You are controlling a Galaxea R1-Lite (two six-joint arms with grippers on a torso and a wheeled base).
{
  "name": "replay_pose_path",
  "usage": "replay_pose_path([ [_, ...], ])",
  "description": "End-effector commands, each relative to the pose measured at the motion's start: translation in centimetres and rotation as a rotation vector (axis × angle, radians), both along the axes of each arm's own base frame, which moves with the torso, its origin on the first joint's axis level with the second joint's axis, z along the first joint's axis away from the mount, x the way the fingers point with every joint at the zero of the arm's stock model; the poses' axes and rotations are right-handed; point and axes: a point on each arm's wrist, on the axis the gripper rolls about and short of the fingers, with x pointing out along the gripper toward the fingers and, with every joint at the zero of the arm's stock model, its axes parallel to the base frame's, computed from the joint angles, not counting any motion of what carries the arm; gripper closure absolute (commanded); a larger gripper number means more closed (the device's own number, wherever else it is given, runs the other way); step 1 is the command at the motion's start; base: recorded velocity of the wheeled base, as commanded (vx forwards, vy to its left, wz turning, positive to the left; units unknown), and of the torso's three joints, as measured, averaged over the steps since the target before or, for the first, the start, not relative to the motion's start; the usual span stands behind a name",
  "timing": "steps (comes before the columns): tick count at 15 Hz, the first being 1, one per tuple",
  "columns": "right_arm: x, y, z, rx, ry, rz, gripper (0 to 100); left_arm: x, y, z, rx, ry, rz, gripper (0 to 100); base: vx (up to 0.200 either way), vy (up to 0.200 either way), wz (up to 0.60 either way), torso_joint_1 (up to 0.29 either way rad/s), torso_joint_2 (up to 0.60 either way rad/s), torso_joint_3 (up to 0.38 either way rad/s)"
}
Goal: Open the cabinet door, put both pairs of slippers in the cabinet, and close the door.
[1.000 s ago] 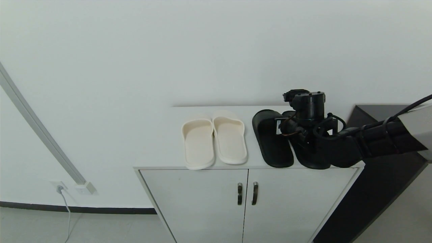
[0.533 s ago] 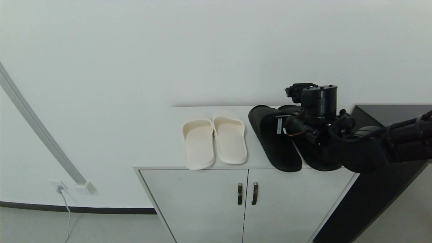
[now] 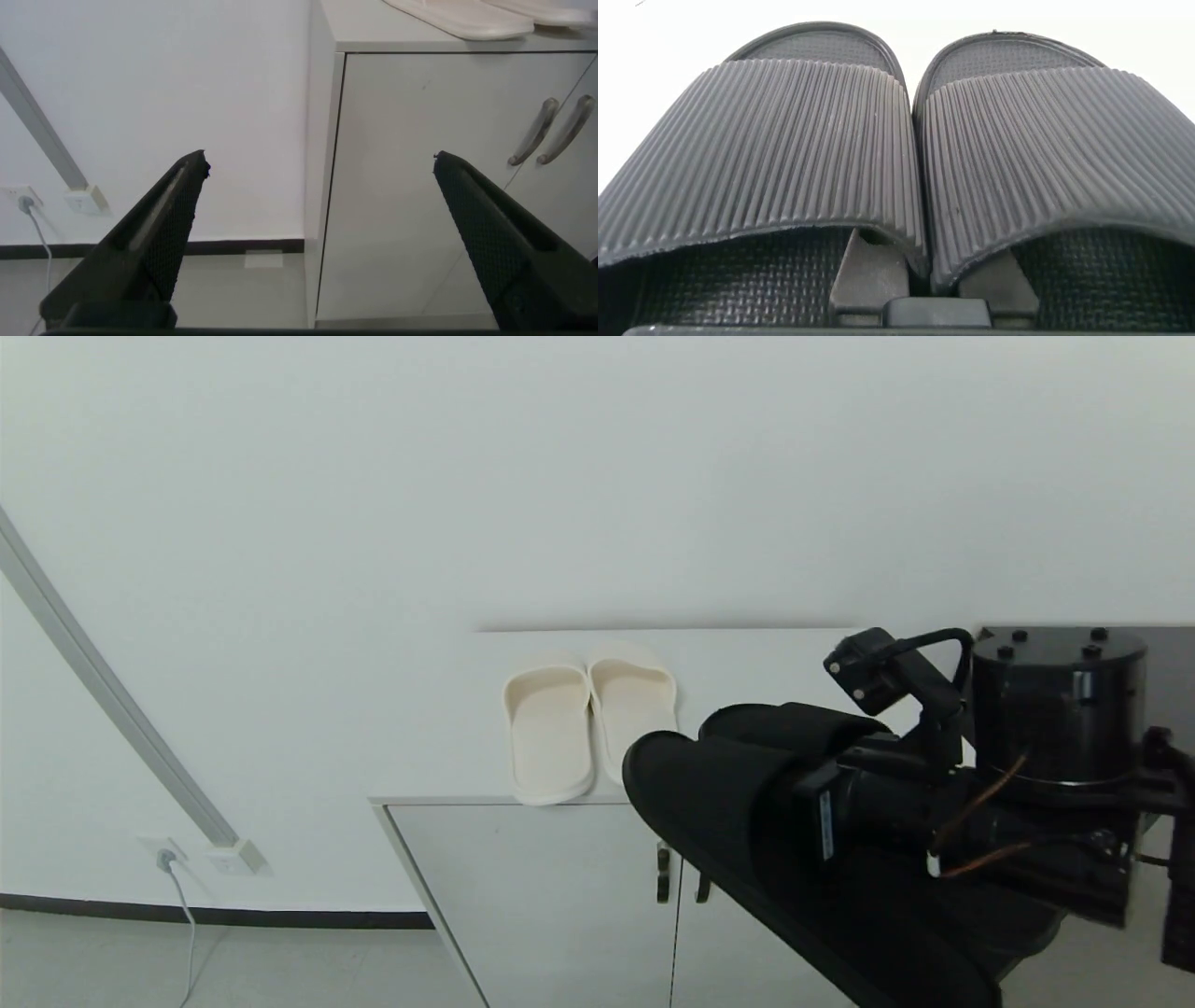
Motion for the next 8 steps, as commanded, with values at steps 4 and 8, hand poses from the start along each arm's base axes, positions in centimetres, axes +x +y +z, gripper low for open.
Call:
replay_pose_path([
  [4, -2.28, -0.88, 0.58, 0.016, -0.009, 0.055, 100, 0.0, 0.0, 0.0, -0.002, 0.0, 0.0, 0, -0.15, 0.0, 0.0, 0.003, 0.0, 0.003],
  [8, -2.37, -0.92, 0.29, 0.011, 0.0, 0.07, 100, 0.0, 0.0, 0.0, -0.002, 0.0, 0.0, 0, -0.2, 0.0, 0.0, -0.004, 0.0, 0.001],
])
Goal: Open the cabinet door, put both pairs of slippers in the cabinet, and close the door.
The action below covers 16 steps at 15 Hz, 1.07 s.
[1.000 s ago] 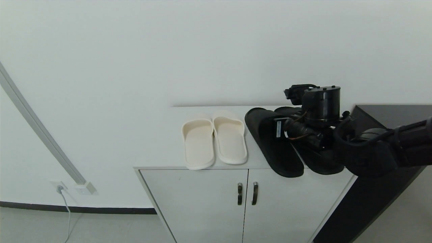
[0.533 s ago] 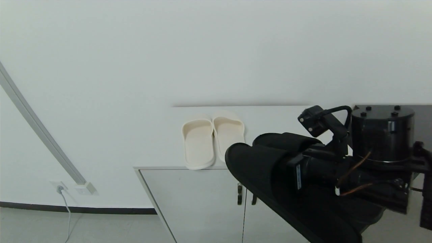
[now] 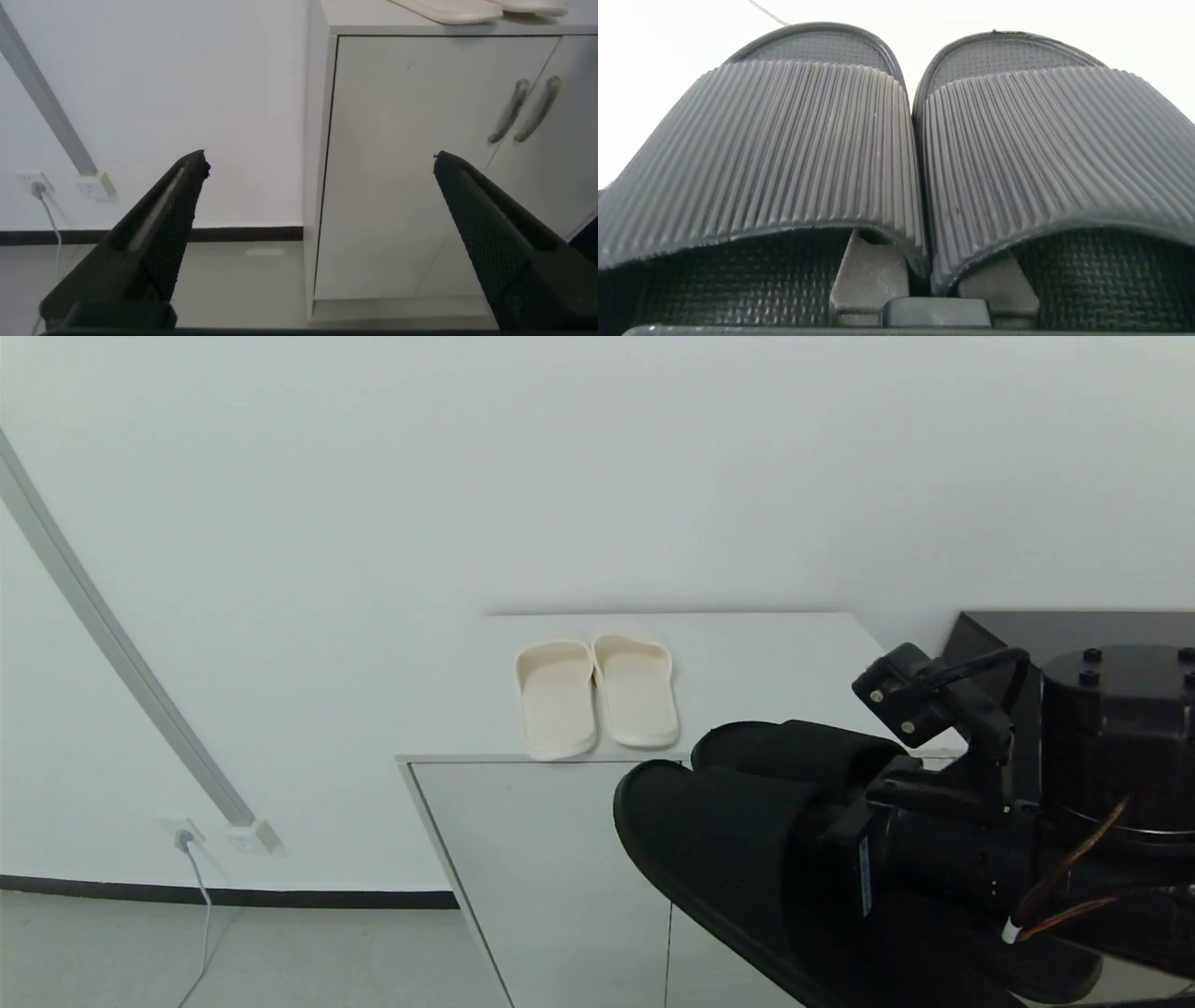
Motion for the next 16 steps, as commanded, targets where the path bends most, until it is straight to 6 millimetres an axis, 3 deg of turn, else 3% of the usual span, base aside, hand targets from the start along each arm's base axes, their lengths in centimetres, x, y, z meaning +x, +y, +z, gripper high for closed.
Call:
replay_pose_path([
  [1, -0.1, -0.1, -0.1, -0.002, 0.001, 0.004, 100, 0.0, 0.0, 0.0, 0.0, 0.0, 0.0, 0, -0.2, 0.0, 0.0, -0.002, 0.0, 0.007],
  [9, -0.2, -0.3, -0.8, -0.039, -0.004, 0.017, 100, 0.0, 0.0, 0.0, 0.002, -0.002, 0.005, 0, 0.0, 0.0, 0.0, 0.0, 0.0, 0.0],
  [16, -0.6, -0.5, -1.3, -0.046, 0.006, 0.033, 100, 0.0, 0.0, 0.0, -0.001, 0.0, 0.0, 0, 0.0, 0.0, 0.0, -0.18, 0.43, 0.255],
])
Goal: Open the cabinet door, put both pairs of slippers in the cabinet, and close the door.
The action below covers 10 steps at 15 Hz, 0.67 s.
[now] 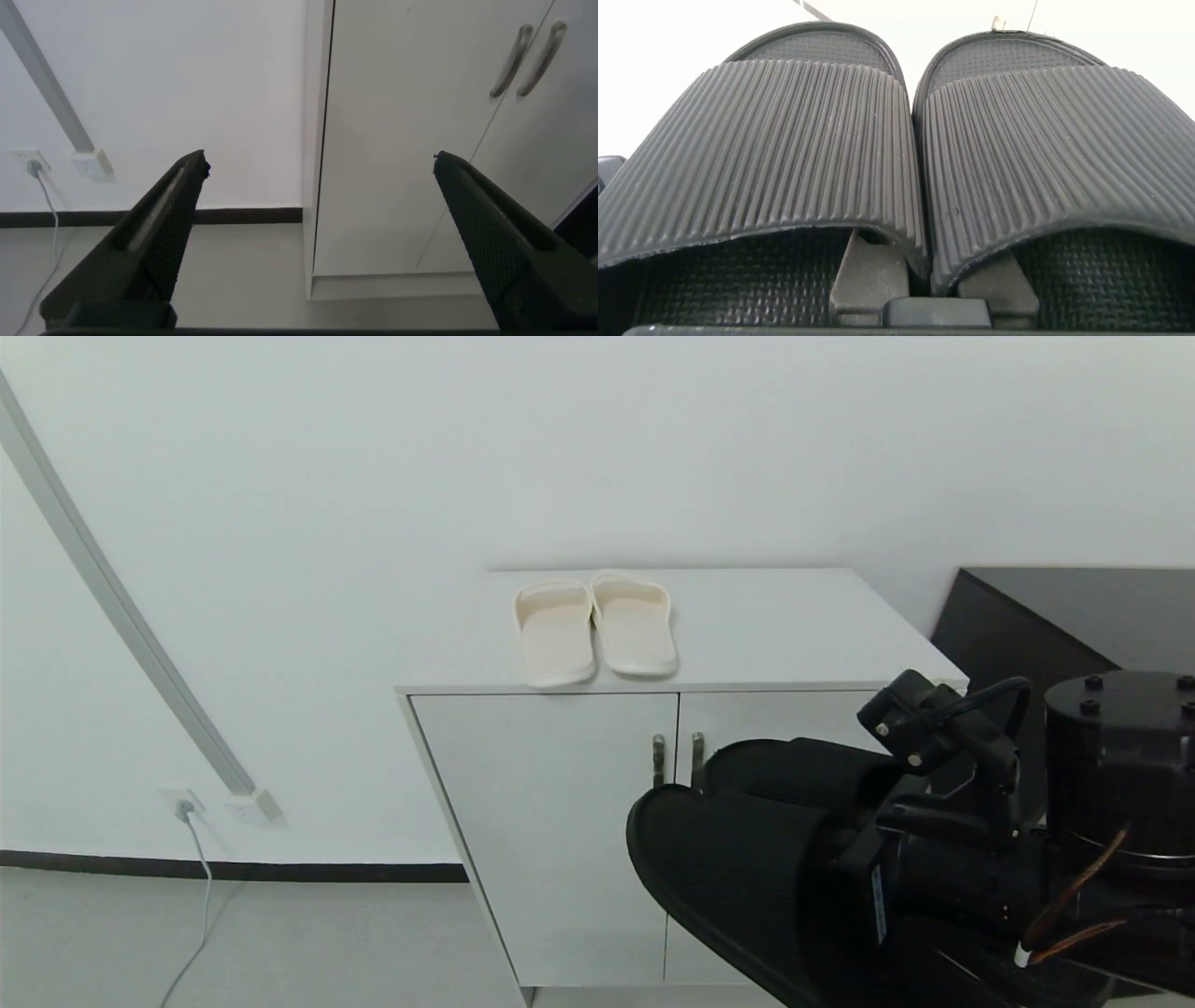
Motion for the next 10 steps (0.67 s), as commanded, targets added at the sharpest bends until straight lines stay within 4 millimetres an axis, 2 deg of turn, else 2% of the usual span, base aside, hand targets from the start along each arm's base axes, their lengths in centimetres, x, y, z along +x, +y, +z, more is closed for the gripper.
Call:
replay_pose_path([
  [1, -0.18, -0.13, -0.07, -0.001, 0.001, 0.003, 100, 0.0, 0.0, 0.0, -0.001, 0.0, 0.0, 0, 0.0, 0.0, 0.0, -0.198, 0.51, 0.325],
  [4, -0.8, -0.26, -0.29, -0.016, -0.006, 0.023, 100, 0.0, 0.0, 0.0, 0.0, 0.0, 0.002, 0, 0.0, 0.0, 0.0, -0.191, 0.51, 0.318],
  [10, -0.8, -0.27, -0.53, -0.031, -0.009, 0.028, 100, 0.0, 0.0, 0.0, 0.008, 0.0, 0.0, 0, 0.0, 0.0, 0.0, -0.161, 0.48, 0.321],
])
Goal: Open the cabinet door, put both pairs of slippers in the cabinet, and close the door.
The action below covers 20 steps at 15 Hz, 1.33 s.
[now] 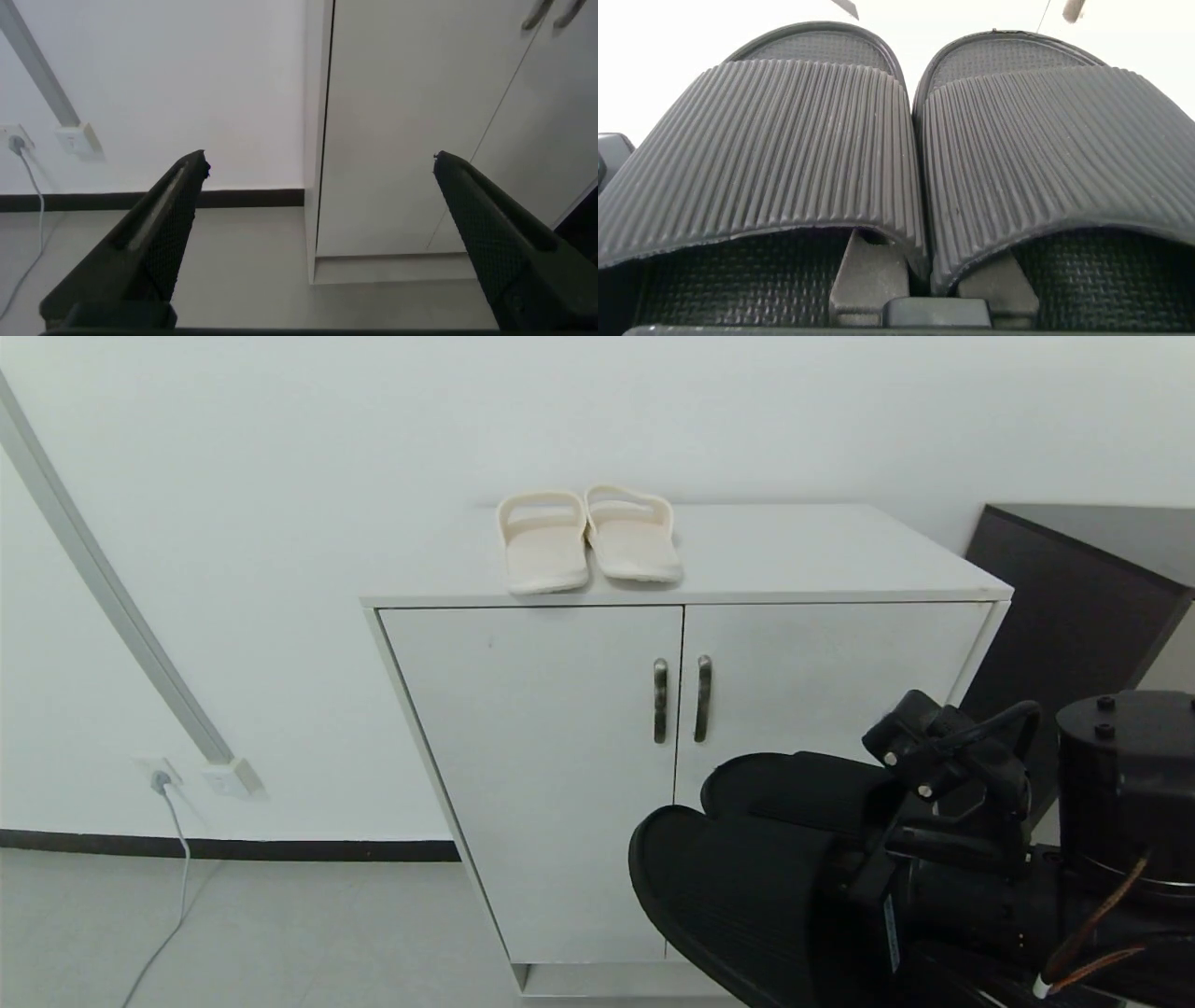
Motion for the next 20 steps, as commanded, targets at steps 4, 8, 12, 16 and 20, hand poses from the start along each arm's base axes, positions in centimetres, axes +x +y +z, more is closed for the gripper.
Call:
replay_pose_path([
  [4, 0.0, 0.0, -0.3, -0.005, 0.012, 0.013, 100, 0.0, 0.0, 0.0, 0.0, 0.0, 0.0, 0, 0.0, 0.0, 0.0, -0.121, 0.46, 0.339],
  [8, 0.2, 0.2, -0.7, -0.014, 0.028, 0.023, 100, 0.1, 0.0, 0.5, 0.031, 0.011, 0.0, 0, 0.0, 0.0, 0.0, -0.068, 0.45, 0.369],
  [12, 0.2, 0.3, -0.9, -0.018, 0.03, 0.023, 100, 2.9, -0.3, 7.4, 0.011, 0.091, -0.133, 0, 0.0, 0.0, 0.0, -0.022, 0.37, 0.347],
  [16, 0.2, 0.3, -0.9, -0.019, 0.031, 0.023, 100, 7.1, -0.9, 8.7, 0.008, 0.151, -0.372, 0, 0.0, 0.0, 0.0, 0.0, 0.05, 0.043],
  [20, 0.2, 0.2, -0.8, -0.018, 0.028, 0.022, 100, 11.9, -2.8, 10.9, 0.019, 0.153, -0.574, 0, 0.0, 0.0, 0.0, 0.0, 0.0, 0.0],
])
